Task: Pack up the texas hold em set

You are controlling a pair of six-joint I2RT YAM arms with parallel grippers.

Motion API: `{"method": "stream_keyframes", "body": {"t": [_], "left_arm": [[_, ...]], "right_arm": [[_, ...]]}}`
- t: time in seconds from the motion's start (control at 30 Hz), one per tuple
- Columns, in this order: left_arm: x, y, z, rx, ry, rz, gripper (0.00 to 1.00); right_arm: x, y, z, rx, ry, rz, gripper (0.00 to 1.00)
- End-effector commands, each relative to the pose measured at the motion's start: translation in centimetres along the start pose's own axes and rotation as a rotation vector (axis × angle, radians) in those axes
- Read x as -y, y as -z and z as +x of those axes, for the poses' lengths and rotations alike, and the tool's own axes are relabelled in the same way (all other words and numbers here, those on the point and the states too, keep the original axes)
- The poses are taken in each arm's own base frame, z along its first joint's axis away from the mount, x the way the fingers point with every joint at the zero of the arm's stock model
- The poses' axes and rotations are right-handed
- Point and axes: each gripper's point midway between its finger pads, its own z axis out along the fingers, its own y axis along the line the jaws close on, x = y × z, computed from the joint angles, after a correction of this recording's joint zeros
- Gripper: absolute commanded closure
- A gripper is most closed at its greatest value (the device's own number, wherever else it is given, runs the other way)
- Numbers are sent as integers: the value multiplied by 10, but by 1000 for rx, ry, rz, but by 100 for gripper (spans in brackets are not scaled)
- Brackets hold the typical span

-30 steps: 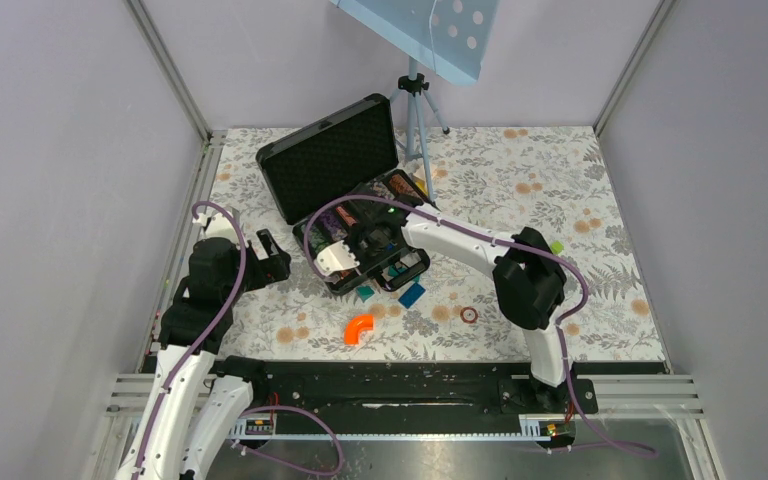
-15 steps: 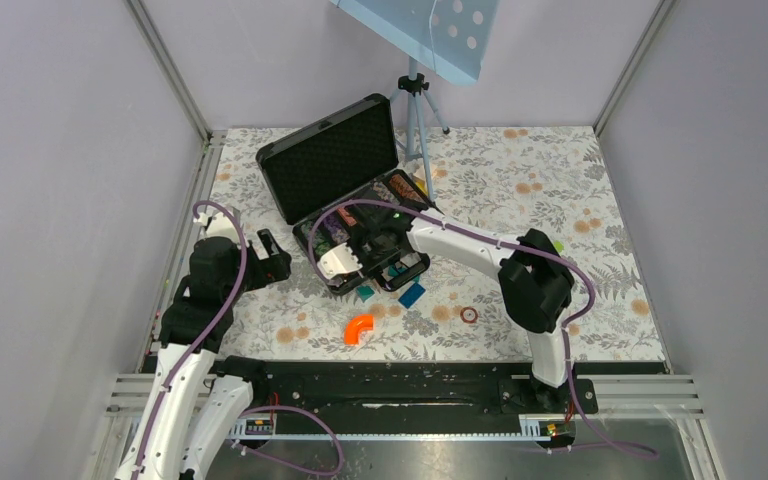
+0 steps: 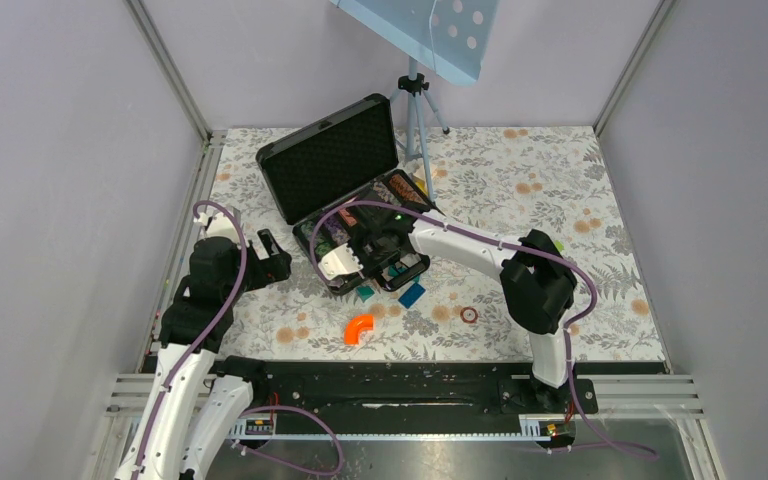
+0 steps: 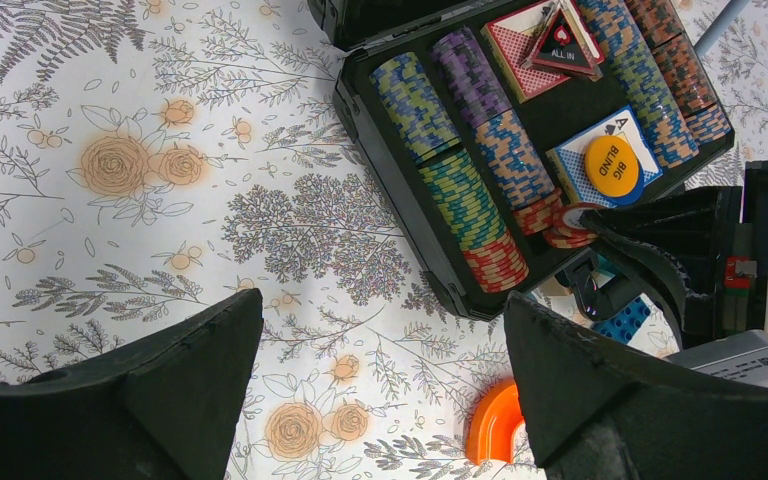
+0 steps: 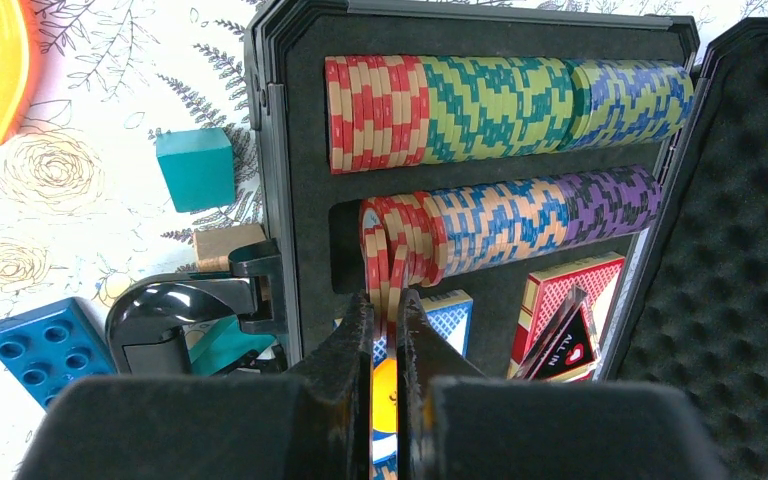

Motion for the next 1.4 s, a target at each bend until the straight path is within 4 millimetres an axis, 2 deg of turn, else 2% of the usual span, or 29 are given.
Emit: {"method": "stream_keyframes", "body": {"t": [0.0,0.47,0.7,0.9,1.13,1.37], "left_arm": [[6,-4,-11,46,-10,33,10],[6,-3,-12,50,-9,34,10],[7,-3,-12,51,-9,36,10],[7,-3,-12,49,-9,35,10],[6,-3,-12,51,-9,32,10],[6,-3,-12,52,-9,33,10]], "right_arm": [[-4,8,-1,-16,-8,6,100],[-8,13,-2,-9,-12,5,100],[-12,6,1,-13,-15,-9,100],[1,0,1,-8,-18,41,100],[26,-5,4,-27,-2,134,100],[19,-16,5,-13,-14,106,100]]}}
